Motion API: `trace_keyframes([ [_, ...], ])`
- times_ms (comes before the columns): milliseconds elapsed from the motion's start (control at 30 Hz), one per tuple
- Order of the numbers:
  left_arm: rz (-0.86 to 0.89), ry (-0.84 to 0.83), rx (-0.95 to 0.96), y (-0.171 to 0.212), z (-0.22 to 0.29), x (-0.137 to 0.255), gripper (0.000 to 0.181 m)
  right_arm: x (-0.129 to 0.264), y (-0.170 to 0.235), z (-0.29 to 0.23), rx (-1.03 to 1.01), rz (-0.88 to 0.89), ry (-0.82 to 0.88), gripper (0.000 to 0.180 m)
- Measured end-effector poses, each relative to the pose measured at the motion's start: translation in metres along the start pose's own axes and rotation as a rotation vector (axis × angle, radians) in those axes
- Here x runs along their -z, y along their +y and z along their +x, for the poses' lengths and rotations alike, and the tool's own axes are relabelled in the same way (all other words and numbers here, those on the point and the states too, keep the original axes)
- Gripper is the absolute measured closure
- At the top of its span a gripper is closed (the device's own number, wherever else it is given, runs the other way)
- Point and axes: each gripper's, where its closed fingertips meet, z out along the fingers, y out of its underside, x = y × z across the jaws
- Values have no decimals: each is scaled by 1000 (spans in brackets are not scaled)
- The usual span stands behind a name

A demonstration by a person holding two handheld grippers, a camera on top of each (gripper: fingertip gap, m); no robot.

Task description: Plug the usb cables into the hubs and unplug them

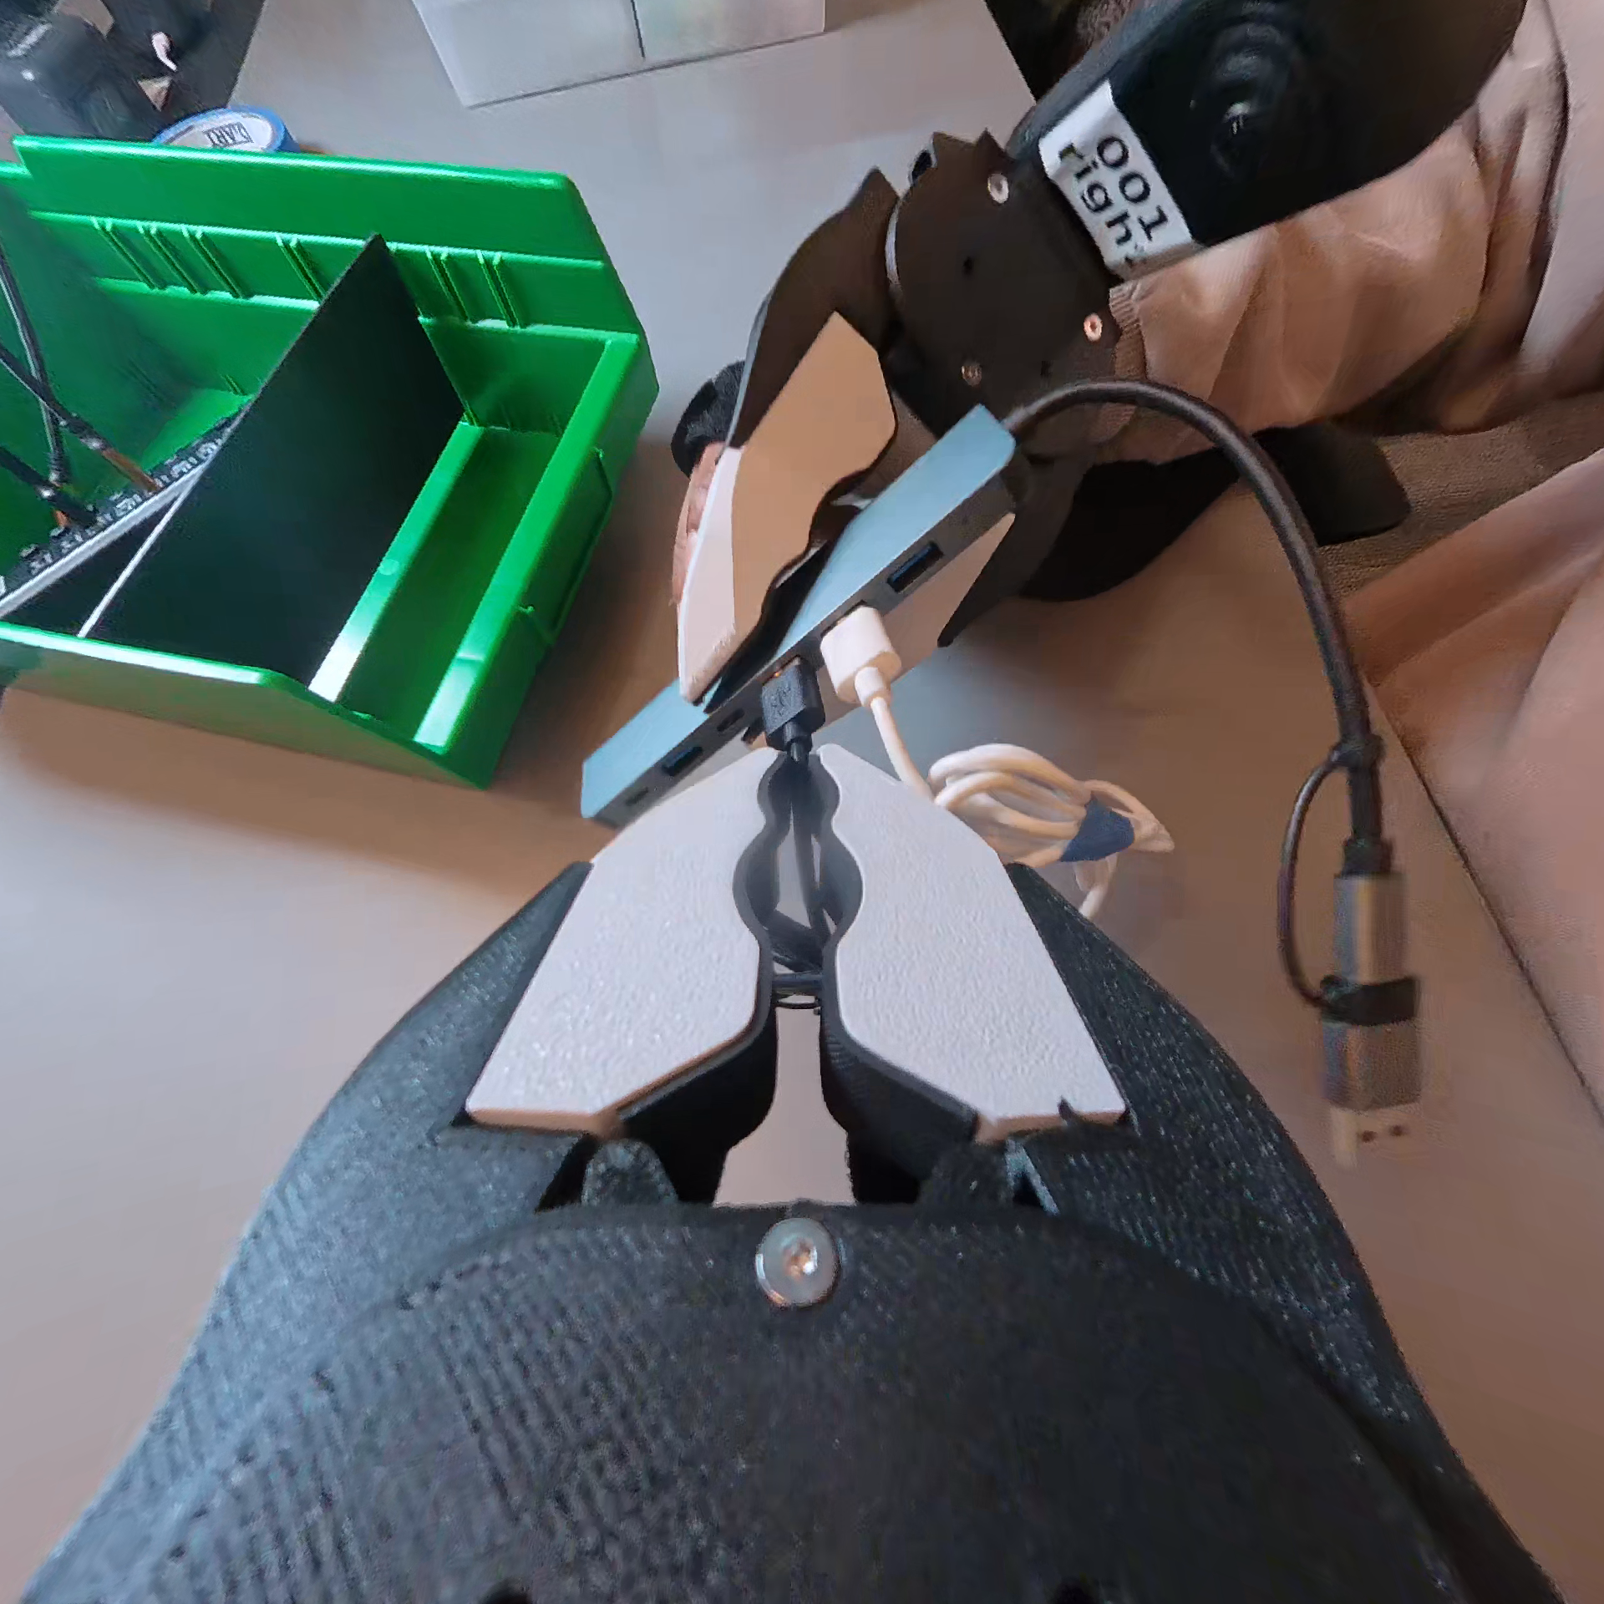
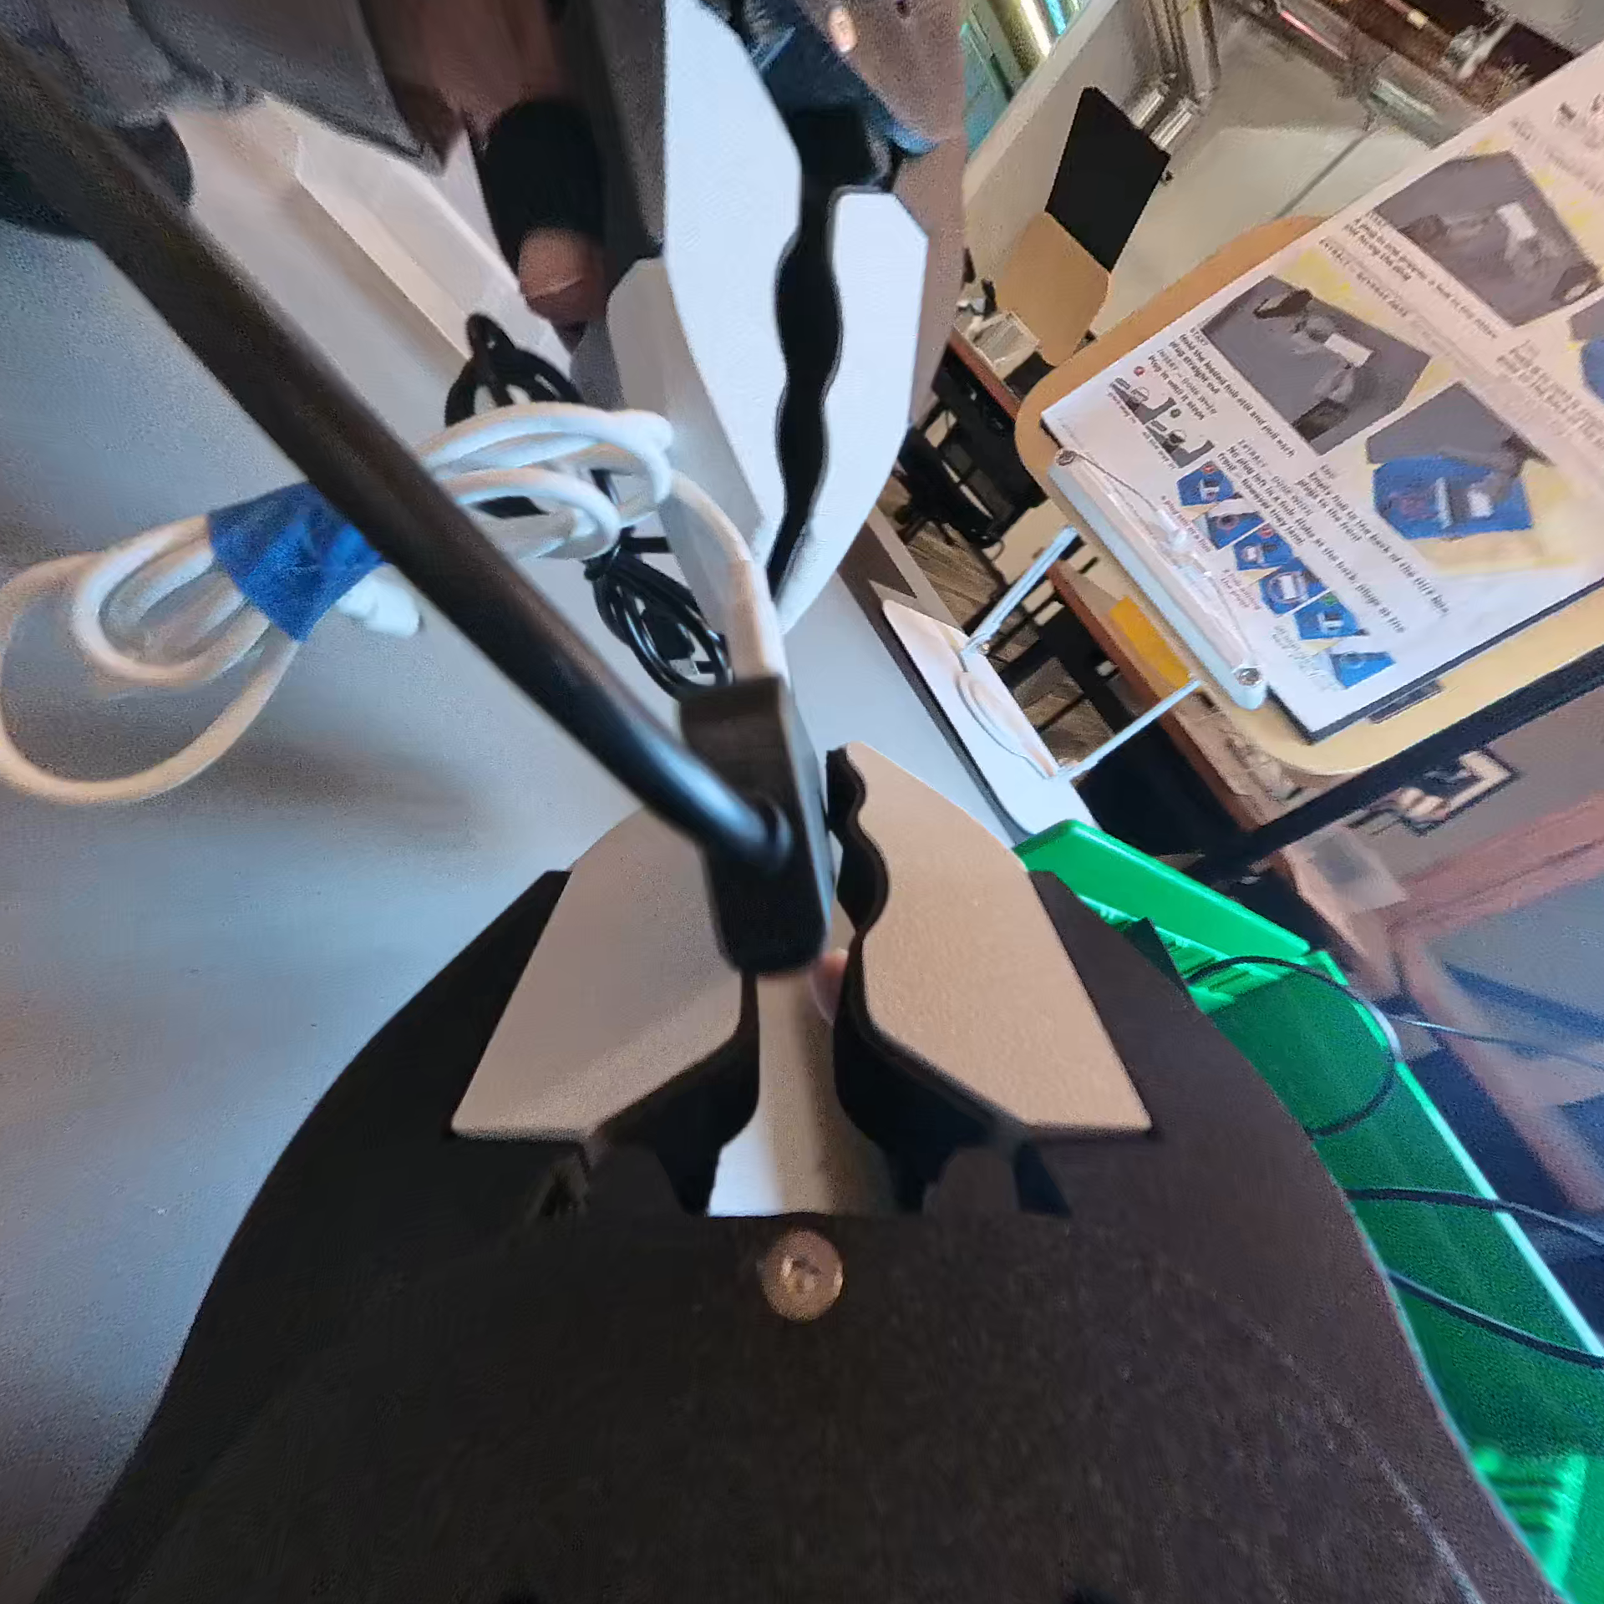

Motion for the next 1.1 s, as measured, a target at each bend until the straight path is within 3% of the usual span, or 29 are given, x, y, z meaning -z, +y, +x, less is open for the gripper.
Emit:
trace_keyframes([
  [267,62,49,49,4,-1,7,177,14,-5,-4,-56,21,-102,168],
  [367,85,65,36,6,1,14,162,19,-21,1,-153,99,-117,168],
  [500,156,38,59,-2,-5,29,181,29,-28,14,-176,142,-72,168],
  [900,-28,-121,55,41,-36,7,177,38,-20,34,-179,144,-18,168],
  [1100,-187,-317,320,93,-84,1,166,43,-12,31,-194,133,-92,167],
])
